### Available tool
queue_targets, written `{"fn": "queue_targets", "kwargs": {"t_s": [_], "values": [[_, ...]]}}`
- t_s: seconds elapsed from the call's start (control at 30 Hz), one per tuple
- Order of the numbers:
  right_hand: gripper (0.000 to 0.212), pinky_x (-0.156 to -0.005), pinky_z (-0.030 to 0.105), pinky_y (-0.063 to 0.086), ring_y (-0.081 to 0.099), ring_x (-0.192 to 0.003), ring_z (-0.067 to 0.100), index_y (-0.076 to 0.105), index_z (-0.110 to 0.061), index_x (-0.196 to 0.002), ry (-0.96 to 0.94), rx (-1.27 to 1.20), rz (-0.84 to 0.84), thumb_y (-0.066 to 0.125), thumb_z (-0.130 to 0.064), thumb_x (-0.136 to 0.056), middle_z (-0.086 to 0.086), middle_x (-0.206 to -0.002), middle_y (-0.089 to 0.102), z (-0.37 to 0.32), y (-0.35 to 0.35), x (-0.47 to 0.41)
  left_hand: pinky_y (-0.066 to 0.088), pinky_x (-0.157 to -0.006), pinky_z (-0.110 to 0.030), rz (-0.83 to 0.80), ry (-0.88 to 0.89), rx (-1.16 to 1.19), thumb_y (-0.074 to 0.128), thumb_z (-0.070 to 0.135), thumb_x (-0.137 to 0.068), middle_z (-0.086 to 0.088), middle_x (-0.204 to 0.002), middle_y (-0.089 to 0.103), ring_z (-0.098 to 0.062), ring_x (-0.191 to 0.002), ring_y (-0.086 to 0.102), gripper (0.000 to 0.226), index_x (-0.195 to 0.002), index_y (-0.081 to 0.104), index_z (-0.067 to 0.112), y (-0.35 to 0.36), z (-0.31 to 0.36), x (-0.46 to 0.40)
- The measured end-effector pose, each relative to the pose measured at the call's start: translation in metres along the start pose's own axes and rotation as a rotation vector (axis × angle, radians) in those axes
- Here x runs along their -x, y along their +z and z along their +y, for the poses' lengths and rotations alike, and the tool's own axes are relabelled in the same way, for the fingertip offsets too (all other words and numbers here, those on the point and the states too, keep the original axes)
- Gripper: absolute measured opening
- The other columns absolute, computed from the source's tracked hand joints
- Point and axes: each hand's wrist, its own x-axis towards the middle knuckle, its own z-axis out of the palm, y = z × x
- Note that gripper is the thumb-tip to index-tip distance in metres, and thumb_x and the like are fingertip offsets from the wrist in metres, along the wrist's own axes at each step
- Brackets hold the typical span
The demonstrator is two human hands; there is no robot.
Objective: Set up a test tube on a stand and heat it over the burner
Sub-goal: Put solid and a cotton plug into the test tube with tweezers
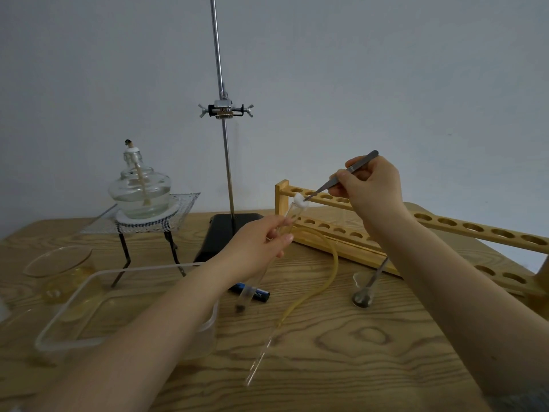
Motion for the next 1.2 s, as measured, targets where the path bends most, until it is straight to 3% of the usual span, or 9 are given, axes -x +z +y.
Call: {"fn": "queue_targets", "kwargs": {"t_s": [0.2, 0.37, 0.6, 0.77, 0.9, 1.03, 1.2], "values": [[0.013, -0.063, 0.021, 0.058, 0.07, -0.066, 0.016, 0.053, -0.009, -0.102, -0.008, 0.052, -0.063, 0.058, -0.003, -0.091, 0.012, -0.086, 0.069, 0.002, 0.0, 0.002, 0.048, -0.083, -0.024, -0.014, 0.013, -0.051, 0.051, 0.025, -0.095, 0.008, -0.086, 0.06, -0.001, -0.078, 0.059, 0.039, -0.134, 0.045, 0.027, 0.001, -0.002, 0.001], [0.012, -0.072, 0.029, 0.06, 0.072, -0.07, 0.019, 0.053, -0.01, -0.101, 0.017, 0.089, -0.109, 0.058, -0.005, -0.091, 0.012, -0.089, 0.069, 0.006, 0.003, 0.007, 0.045, -0.078, -0.02, -0.005, 0.021, -0.07, 0.05, 0.028, -0.095, 0.008, -0.088, 0.06, 0.001, -0.078, 0.058, 0.039, -0.134, 0.046, 0.027, 0.003, -0.001, 0.001], [0.01, -0.071, 0.028, 0.06, 0.07, -0.065, 0.017, 0.054, -0.01, -0.098, 0.041, 0.097, -0.156, 0.058, -0.005, -0.091, 0.015, -0.091, 0.069, 0.009, 0.005, 0.01, 0.05, -0.083, -0.029, -0.004, 0.033, -0.108, 0.051, 0.031, -0.094, 0.005, -0.09, 0.061, -0.005, -0.083, 0.061, 0.034, -0.128, 0.048, 0.03, 0.004, -0.001, 0.0], [0.011, -0.079, 0.043, 0.059, 0.072, -0.071, 0.021, 0.054, -0.015, -0.091, 0.065, 0.073, -0.178, 0.06, -0.006, -0.09, 0.013, -0.091, 0.069, 0.01, 0.004, 0.009, 0.049, -0.083, -0.028, -0.005, 0.026, -0.108, 0.051, 0.03, -0.094, 0.006, -0.09, 0.061, -0.005, -0.084, 0.061, 0.035, -0.129, 0.048, 0.029, 0.005, -0.001, 0.0], [0.011, -0.077, 0.039, 0.06, 0.071, -0.07, 0.021, 0.055, -0.008, -0.099, 0.052, 0.036, -0.118, 0.06, -0.004, -0.09, 0.014, -0.087, 0.068, 0.008, -0.001, 0.004, 0.048, -0.082, -0.026, -0.013, 0.018, -0.115, 0.05, 0.03, -0.095, 0.006, -0.09, 0.062, -0.004, -0.085, 0.06, 0.038, -0.132, 0.046, 0.028, 0.005, -0.002, -0.001], [0.013, -0.062, 0.02, 0.058, 0.07, -0.069, 0.017, 0.054, -0.006, -0.103, -0.005, 0.04, -0.077, 0.057, -0.004, -0.091, 0.016, -0.092, 0.068, 0.004, -0.006, 0.003, 0.046, -0.081, -0.023, -0.02, 0.014, -0.117, 0.05, 0.03, -0.095, 0.005, -0.092, 0.062, -0.003, -0.085, 0.059, 0.039, -0.134, 0.045, 0.026, 0.006, -0.002, 0.0], [0.011, -0.069, 0.026, 0.059, 0.071, -0.069, 0.017, 0.053, -0.01, -0.1, -0.013, 0.088, -0.11, 0.057, -0.005, -0.091, 0.012, -0.088, 0.069, 0.01, 0.0, 0.007, 0.047, -0.08, -0.022, -0.016, 0.027, -0.109, 0.051, 0.031, -0.094, 0.004, -0.092, 0.063, -0.003, -0.085, 0.06, 0.038, -0.132, 0.046, 0.03, 0.008, -0.001, 0.0]]}}
